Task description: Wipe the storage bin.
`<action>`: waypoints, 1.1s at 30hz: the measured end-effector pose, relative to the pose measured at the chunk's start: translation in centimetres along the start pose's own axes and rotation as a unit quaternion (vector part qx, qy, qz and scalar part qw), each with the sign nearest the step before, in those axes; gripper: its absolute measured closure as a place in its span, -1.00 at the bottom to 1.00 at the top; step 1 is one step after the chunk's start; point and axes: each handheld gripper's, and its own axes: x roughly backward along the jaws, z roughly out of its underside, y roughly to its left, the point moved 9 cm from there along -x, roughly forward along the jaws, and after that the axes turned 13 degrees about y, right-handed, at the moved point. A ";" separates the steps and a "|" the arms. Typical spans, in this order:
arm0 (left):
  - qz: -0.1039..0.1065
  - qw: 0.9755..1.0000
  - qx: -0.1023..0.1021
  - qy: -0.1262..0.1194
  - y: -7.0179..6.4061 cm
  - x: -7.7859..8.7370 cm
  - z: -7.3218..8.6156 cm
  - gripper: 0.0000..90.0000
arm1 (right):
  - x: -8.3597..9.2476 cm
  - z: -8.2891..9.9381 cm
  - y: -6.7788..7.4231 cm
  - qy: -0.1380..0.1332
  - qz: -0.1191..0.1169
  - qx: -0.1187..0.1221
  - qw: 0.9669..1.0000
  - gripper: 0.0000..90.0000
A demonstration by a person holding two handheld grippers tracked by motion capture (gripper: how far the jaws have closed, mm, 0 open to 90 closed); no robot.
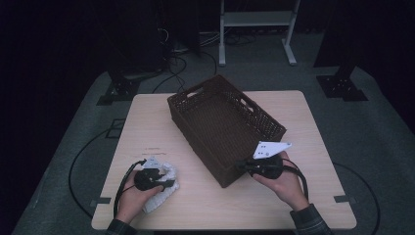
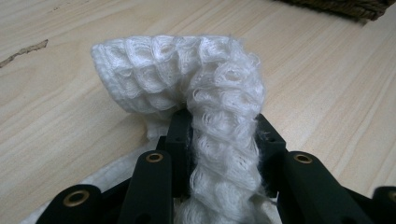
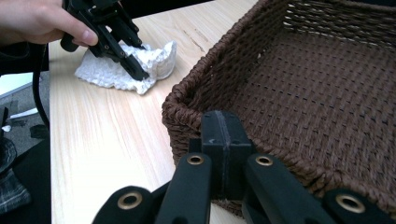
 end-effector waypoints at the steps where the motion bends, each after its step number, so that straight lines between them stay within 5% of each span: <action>1: 0.000 1.000 0.000 0.000 0.0 0.0 0.0 0.46 | -0.2 -0.2 0.1 -0.001 -0.001 0.002 1.000 0.99; 10: 0.002 1.000 0.002 -0.001 0.0 0.0 0.0 0.46 | -1.8 -1.7 0.6 -0.004 -0.008 0.007 1.000 0.99; 16: 0.003 1.000 0.004 -0.003 0.0 0.0 0.0 0.46 | -0.7 -1.7 0.0 -0.020 -0.009 -0.003 1.000 0.87; 25: 0.004 1.000 0.007 -0.003 0.0 0.0 0.0 0.46 | 2.7 -1.2 -4.7 -0.032 0.051 -0.037 0.997 0.65; 33: 0.003 1.000 0.008 -0.005 0.0 0.0 0.0 0.45 | 4.1 -0.2 -10.1 -0.020 0.117 -0.073 0.990 0.56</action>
